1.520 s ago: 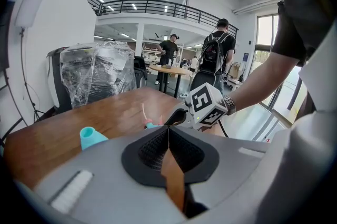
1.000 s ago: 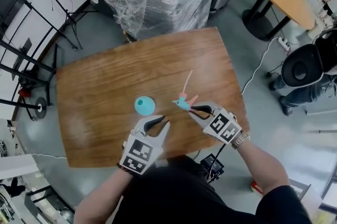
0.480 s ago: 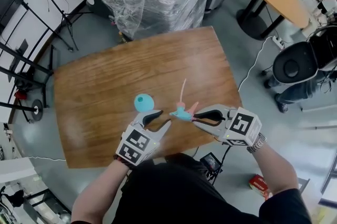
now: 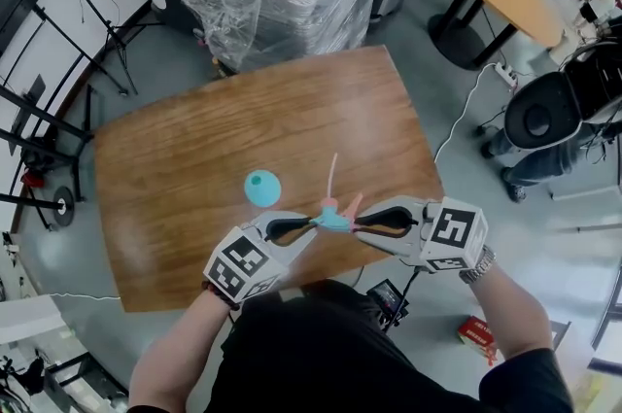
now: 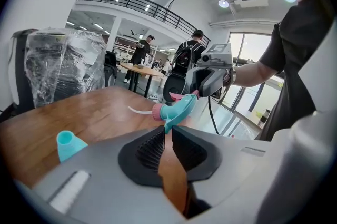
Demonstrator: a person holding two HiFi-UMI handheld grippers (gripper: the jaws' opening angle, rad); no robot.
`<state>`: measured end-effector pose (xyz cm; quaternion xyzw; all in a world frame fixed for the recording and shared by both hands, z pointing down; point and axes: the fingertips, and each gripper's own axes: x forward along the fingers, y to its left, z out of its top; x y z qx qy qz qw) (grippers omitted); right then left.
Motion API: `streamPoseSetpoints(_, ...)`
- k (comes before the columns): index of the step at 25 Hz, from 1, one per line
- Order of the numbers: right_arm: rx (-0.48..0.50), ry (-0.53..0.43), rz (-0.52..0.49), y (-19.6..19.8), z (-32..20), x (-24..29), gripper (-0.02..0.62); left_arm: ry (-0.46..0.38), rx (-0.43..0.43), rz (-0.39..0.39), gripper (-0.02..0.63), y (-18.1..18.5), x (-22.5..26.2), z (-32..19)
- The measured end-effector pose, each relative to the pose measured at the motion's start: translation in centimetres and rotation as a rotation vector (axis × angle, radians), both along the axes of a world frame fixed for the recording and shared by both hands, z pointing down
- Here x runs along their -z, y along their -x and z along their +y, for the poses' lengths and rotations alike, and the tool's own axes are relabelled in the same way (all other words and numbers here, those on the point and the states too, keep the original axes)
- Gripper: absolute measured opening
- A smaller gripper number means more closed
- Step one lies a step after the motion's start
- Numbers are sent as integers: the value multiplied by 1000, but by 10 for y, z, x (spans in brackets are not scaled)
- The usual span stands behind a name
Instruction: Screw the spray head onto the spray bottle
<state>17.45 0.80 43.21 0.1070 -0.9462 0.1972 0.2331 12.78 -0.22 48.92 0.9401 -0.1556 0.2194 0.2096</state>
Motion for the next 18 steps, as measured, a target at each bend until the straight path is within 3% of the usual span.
streamPoseSetpoints(8, 0, 16, 2, -3, 5, 1, 48, 109, -43, 84, 30, 1, 12, 13)
streamPoseSetpoints(18, -31, -49, 87, -3, 4, -5, 85, 221, -50, 195, 18, 1, 23, 24)
